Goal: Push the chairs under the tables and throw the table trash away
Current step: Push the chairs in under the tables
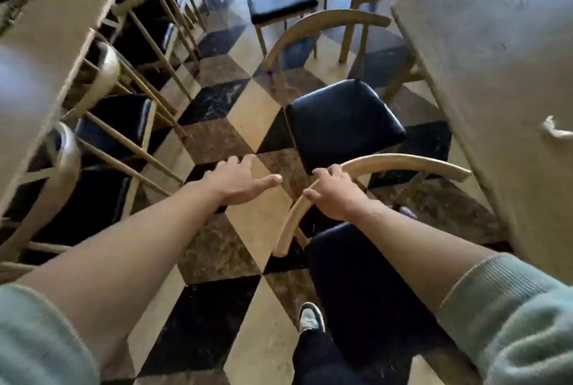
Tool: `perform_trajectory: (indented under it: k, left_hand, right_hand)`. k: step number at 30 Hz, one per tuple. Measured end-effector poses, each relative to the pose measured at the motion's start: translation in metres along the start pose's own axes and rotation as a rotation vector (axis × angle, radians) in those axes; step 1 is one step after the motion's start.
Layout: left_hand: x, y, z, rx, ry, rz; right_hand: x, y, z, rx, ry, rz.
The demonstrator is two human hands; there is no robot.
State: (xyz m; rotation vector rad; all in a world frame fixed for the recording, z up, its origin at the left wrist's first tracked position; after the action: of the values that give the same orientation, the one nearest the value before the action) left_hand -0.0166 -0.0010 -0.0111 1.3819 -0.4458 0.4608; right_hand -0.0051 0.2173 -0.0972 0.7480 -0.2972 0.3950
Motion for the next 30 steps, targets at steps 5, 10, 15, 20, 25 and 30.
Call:
perform_trajectory:
  k: [5,10,15,20,25,30]
  left_hand:
    - [-0.092,0.002,-0.074,0.006,-0.217,0.069]
    - [-0.142,-0.003,-0.131,0.079,-0.442,0.063]
    - [-0.185,0.0,-0.209,0.078,-0.694,0.165]
    - [-0.204,-0.004,-0.277,0.082,-0.742,0.255]
    - [-0.221,-0.015,-0.31,0.035,-0.799,0.29]
    - [-0.232,-0.021,-0.302,0.072,-0.874,0.314]
  right_hand:
    - [-0.018,-0.012,-0.052,-0.175,-0.219,-0.133]
    - [-0.026,-0.039,-0.063,-0.428,-0.334,-0.165]
    - [-0.045,-0.065,-0.061,-0.762,-0.535,-0.222]
    - [-0.068,-0.085,-0.041,-1.178,-0.746,-0.367]
    - [-0.09,-0.108,-0.03,-1.448,-0.786,-0.584]
    - [-0.091,-0.11,-0.024,-1.4,-0.793,-0.613]
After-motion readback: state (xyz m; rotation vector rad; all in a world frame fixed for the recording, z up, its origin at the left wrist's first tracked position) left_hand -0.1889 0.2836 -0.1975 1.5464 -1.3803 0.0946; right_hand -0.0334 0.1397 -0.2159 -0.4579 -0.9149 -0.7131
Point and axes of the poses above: each hand's wrist, its own x-axis away from the middle knuckle, its own y-axis out of the back of the hand, z = x × y, the point moved 2 cm from there along -x, towards the middle knuckle, and after that the axes turned 13 degrees about -x, right-handed, at the moved point
